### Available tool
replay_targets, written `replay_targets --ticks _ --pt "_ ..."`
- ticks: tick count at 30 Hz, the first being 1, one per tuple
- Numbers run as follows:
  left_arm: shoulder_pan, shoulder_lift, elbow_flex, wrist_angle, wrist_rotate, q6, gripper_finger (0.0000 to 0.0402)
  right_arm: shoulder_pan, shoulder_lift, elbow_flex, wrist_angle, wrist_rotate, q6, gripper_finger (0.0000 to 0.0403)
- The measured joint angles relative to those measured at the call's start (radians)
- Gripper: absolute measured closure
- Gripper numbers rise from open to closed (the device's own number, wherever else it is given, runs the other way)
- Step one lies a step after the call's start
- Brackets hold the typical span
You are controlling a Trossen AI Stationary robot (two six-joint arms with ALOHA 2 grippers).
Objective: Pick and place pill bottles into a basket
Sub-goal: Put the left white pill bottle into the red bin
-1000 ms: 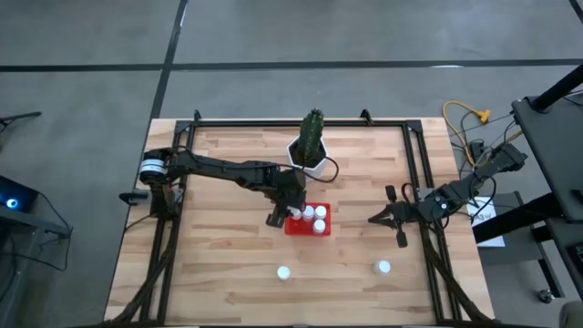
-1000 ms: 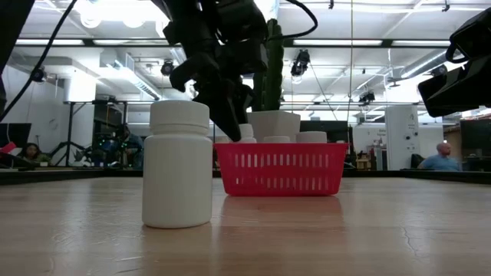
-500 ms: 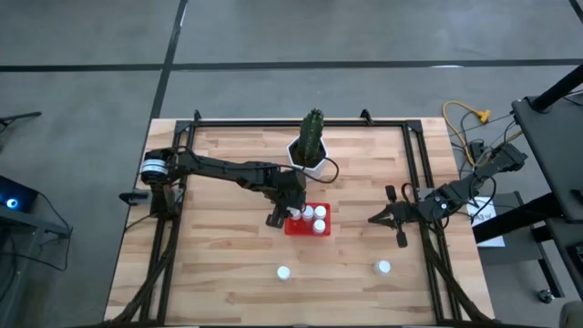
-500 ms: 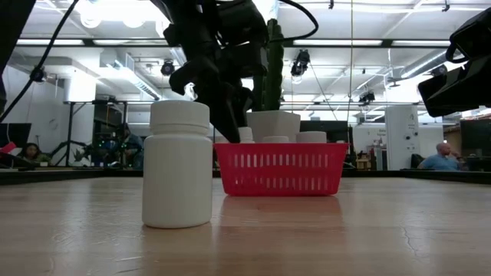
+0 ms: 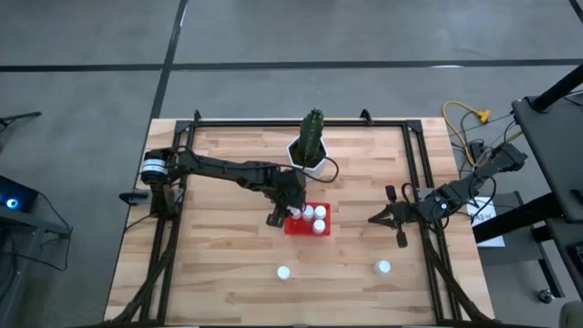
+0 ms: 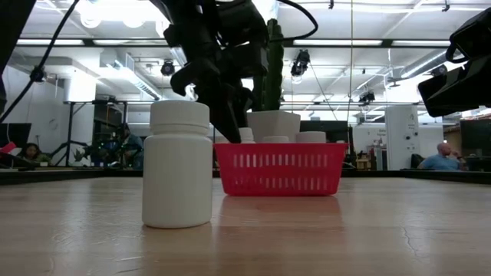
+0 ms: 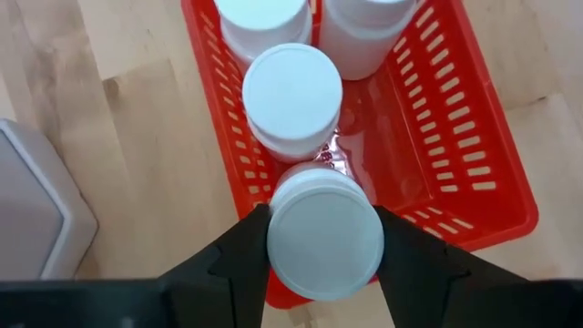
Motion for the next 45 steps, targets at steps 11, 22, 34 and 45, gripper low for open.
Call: replay_targets --ticks 11,22,34,45 --pt "0.019 0.000 0.000 0.017 -0.024 -0.047 0.0244 0.000 0.000 0.000 0.000 -0.001 0.016 0.0394" --pt "0.019 -0.001 -0.001 0.018 -0.024 -0.054 0.0244 0.000 0.001 0.000 0.000 -0.001 0.016 0.0394" --pt "0.019 -0.002 -0.002 0.018 -0.020 -0.075 0.0240 0.000 0.002 0.000 0.000 -0.001 0.016 0.0394" --pt "0.017 -0.002 -0.002 0.018 -0.020 -0.081 0.0164 0.000 0.001 0.000 0.000 -0.001 0.016 0.0394"
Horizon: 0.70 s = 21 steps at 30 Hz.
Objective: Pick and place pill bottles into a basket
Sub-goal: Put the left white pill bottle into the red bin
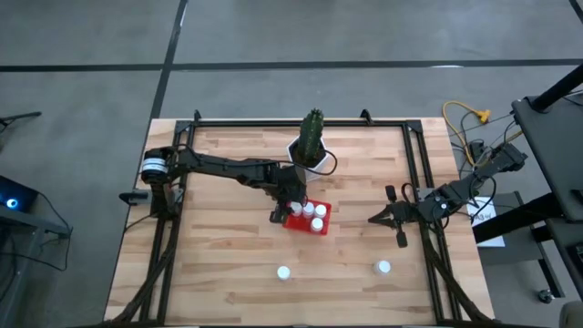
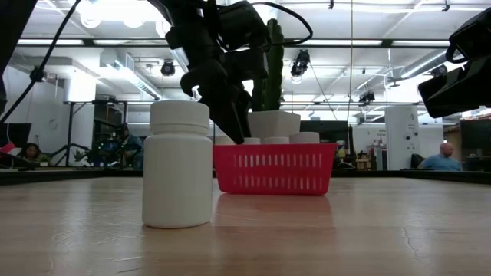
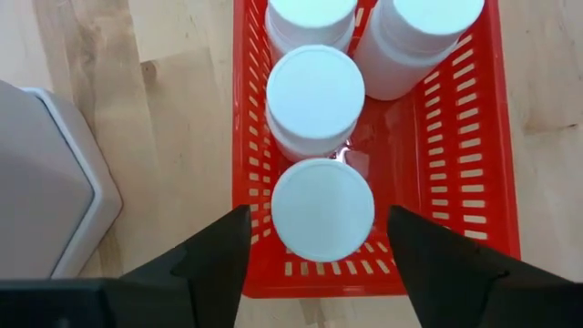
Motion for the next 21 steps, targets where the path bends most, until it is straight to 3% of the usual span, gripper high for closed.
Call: replay_targets --ticks 21 --pt "-0.011 -0.071 0.065 -0.168 -0.021 0.002 0.0157 0.000 0.005 0.000 0.002 -0.001 0.001 0.0394"
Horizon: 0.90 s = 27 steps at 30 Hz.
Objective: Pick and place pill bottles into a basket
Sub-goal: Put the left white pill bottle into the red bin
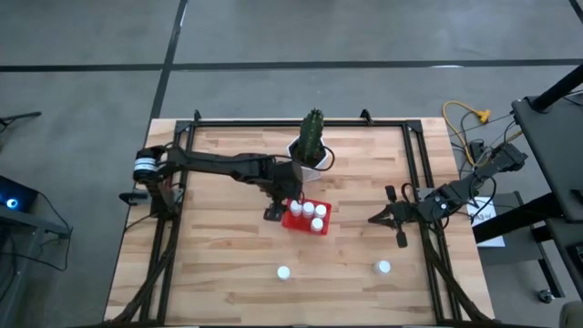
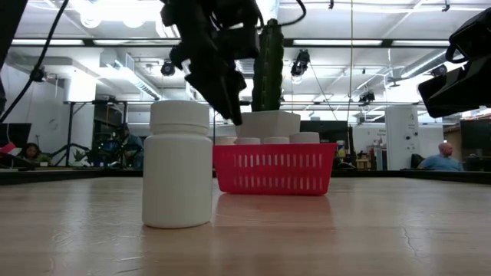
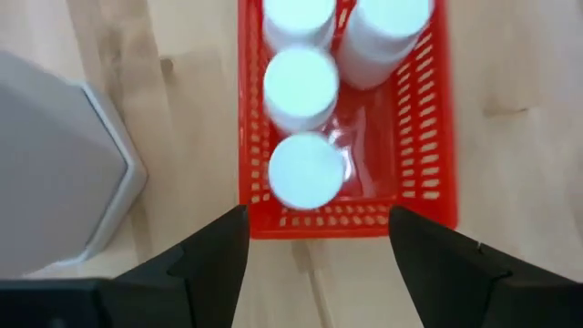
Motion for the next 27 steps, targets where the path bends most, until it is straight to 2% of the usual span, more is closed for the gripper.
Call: replay_targets --ticks 8,12,17,22,27 --pt "-0.120 -0.044 -0.004 0.010 -0.001 0.001 0.0157 0.000 0.006 0.000 -0.002 0.000 0.002 0.0394" --pt "-0.214 -0.047 -0.006 0.030 -0.005 0.000 0.0157 0.000 0.007 0.000 -0.002 0.000 0.002 0.0394" --pt "-0.349 -0.047 -0.016 0.130 -0.014 -0.001 0.0157 0.000 0.006 0.000 -0.002 0.000 0.002 0.0394" --pt "-0.466 -0.047 -0.016 0.175 -0.125 0.001 0.0157 0.000 0.006 0.000 -0.002 0.000 0.004 0.0394" --pt "-0.517 -0.047 -0.020 0.189 -0.135 -0.049 0.0157 0.000 0.006 0.000 0.005 0.000 0.008 0.0394"
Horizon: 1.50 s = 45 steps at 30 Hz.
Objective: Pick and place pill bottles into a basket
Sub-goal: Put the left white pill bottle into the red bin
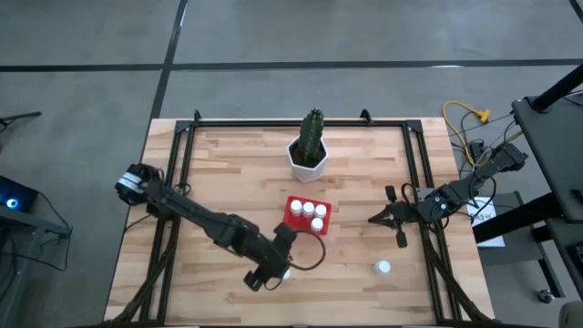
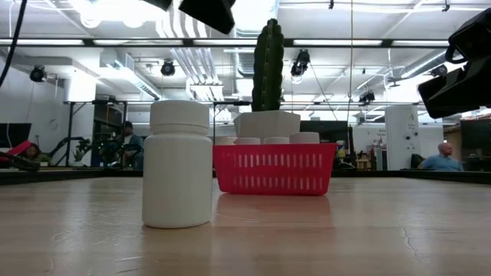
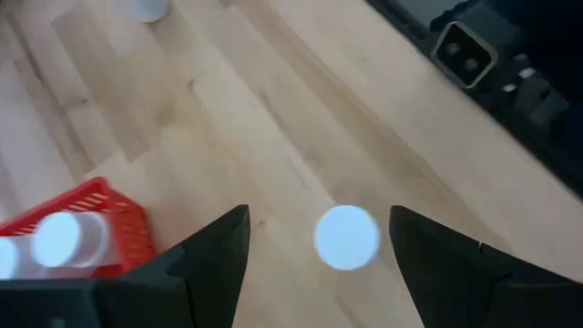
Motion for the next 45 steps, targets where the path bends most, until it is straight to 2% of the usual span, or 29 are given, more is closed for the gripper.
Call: replay_targets --ticks 6,14,23,45 --pt "-0.013 0.000 -0.023 0.024 0.014 -0.054 0.0157 0.000 0.000 0.000 0.006 0.000 0.002 0.0394" --pt "-0.005 0.000 -0.135 0.174 0.022 -0.058 0.0157 0.000 0.000 0.000 0.006 0.000 0.013 0.0394" --pt "-0.005 0.000 -0.226 0.319 0.045 -0.135 0.0157 0.000 0.000 0.000 0.005 0.000 0.025 0.0394" --pt "-0.005 0.000 -0.372 0.522 0.051 -0.160 0.0157 0.000 0.000 0.000 0.005 -0.005 0.039 0.0394"
